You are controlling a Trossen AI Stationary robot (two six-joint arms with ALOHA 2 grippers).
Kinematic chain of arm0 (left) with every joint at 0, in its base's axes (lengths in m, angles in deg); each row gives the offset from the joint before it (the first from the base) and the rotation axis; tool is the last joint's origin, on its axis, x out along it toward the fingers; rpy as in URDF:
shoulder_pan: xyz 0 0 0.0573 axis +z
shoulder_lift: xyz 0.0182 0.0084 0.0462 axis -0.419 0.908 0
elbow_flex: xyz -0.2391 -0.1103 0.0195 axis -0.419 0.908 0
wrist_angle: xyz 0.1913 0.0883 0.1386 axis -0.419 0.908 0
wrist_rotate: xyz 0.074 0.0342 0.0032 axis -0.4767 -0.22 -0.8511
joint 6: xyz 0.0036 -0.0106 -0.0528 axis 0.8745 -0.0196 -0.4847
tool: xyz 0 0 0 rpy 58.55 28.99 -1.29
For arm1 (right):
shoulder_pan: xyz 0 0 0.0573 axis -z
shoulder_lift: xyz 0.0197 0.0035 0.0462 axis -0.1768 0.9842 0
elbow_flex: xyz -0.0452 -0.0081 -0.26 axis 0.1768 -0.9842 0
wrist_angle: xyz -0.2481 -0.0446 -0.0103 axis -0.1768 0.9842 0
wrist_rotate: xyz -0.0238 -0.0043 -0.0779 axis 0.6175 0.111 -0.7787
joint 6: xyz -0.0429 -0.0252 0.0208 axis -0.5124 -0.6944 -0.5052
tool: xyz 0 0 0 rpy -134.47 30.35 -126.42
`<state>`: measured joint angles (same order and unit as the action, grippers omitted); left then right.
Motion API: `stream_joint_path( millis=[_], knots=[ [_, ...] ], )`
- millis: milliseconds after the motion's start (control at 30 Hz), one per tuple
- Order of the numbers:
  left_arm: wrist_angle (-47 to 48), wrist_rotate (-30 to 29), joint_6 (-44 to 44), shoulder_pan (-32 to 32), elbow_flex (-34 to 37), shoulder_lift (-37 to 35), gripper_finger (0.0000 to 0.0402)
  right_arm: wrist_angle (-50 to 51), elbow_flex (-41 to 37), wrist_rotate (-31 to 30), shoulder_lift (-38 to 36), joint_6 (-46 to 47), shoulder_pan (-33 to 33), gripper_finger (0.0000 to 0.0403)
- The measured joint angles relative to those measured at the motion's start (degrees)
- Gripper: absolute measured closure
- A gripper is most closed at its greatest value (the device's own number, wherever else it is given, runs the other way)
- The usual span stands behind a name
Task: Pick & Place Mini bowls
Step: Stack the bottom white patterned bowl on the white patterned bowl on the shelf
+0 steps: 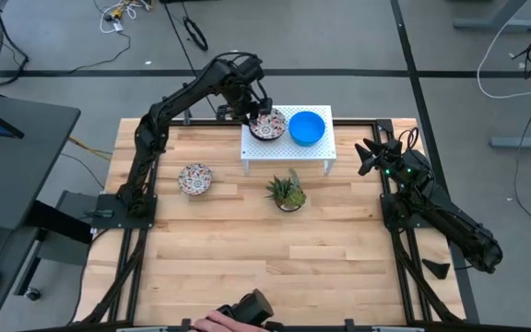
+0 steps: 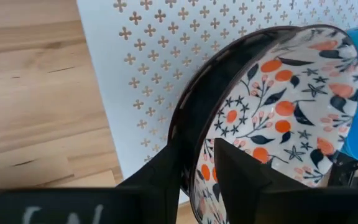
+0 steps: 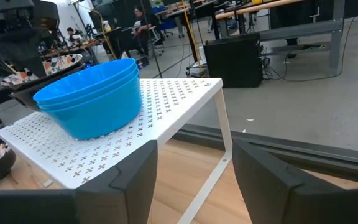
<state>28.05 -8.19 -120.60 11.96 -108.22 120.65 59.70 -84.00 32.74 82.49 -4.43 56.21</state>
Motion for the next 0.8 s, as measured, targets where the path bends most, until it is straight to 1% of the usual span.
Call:
stream_joint_path(
  millis=[133, 300, 433, 667, 800],
  knots=[
    [-0.2, 0.4, 0.1, 0.1, -0.5, 0.0, 0.0295, 0.0, 0.0, 0.0, 0.0, 0.0, 0.0, 0.0192],
    [-0.4, -0.3, 0.0, 0.5, -3.0, 0.0, 0.0305, 0.0, 0.0, 0.0, 0.0, 0.0, 0.0, 0.0192],
    [-0.9, -1.7, 0.0, 1.1, -2.9, -0.8, 0.0309, 0.0, 0.0, 0.0, 0.0, 0.0, 0.0, 0.0192],
    [1.6, -1.4, 0.5, 1.4, -3.0, -0.9, 0.0314, 0.0, 0.0, 0.0, 0.0, 0.0, 0.0, 0.0192],
    [1.5, -2.2, 0.5, 1.4, -3.0, -1.6, 0.0322, 0.0, 0.0, 0.0, 0.0, 0.0, 0.0, 0.0192]
  ],
)
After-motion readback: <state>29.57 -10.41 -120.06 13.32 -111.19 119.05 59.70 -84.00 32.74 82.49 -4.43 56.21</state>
